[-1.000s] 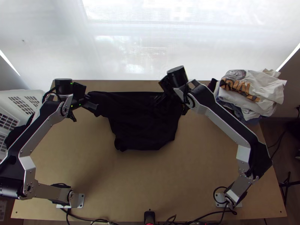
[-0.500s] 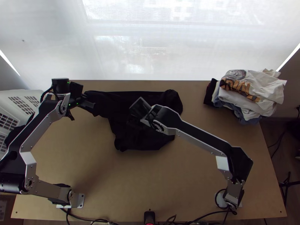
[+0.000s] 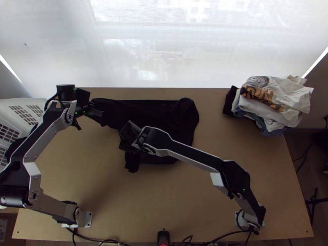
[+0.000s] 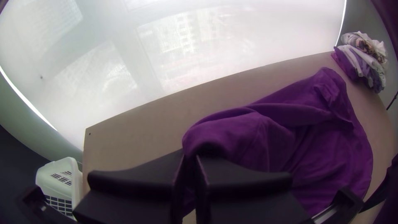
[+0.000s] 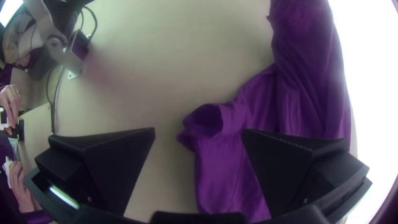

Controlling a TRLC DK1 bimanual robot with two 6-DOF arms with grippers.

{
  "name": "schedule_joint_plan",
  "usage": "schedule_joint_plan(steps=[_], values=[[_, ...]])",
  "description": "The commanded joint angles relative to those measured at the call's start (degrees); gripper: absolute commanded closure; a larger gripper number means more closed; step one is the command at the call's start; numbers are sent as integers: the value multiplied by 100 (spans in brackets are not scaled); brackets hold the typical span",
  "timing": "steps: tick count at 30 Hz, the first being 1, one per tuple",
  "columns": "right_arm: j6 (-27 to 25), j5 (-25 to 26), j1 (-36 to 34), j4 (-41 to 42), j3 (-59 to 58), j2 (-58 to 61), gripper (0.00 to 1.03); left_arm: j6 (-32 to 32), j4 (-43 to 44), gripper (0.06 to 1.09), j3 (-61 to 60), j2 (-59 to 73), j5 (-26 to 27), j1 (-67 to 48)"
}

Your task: Fold the t-shirt

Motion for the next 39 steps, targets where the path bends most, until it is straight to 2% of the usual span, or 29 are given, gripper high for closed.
schedule_joint_plan(steps=[1,8,10,12,16,17,18,26,33,39], values=[[171,-6,8,103,330,504,7,11,-4,105,24,49,7,-23],[233,11,-168,234,356,811,12,2,-4,105,15,67,16,-32],[285,20,-212,313,365,864,23,11,-4,105,15,58,16,-32],[321,46,-238,401,365,899,39,28,-4,105,24,58,7,-32],[365,46,-282,551,365,917,87,46,-4,105,33,49,16,12],[365,46,-291,551,347,899,97,46,-4,105,33,49,16,21],[365,46,-291,551,312,855,100,46,-4,105,33,41,16,30],[417,64,-669,480,-409,-226,100,28,-57,105,24,-179,16,65],[391,161,-1495,463,-1244,-1500,100,19,-268,105,33,-724,16,109],[356,240,-2260,138,-1349,-2353,100,19,-505,105,42,-1260,7,135]])
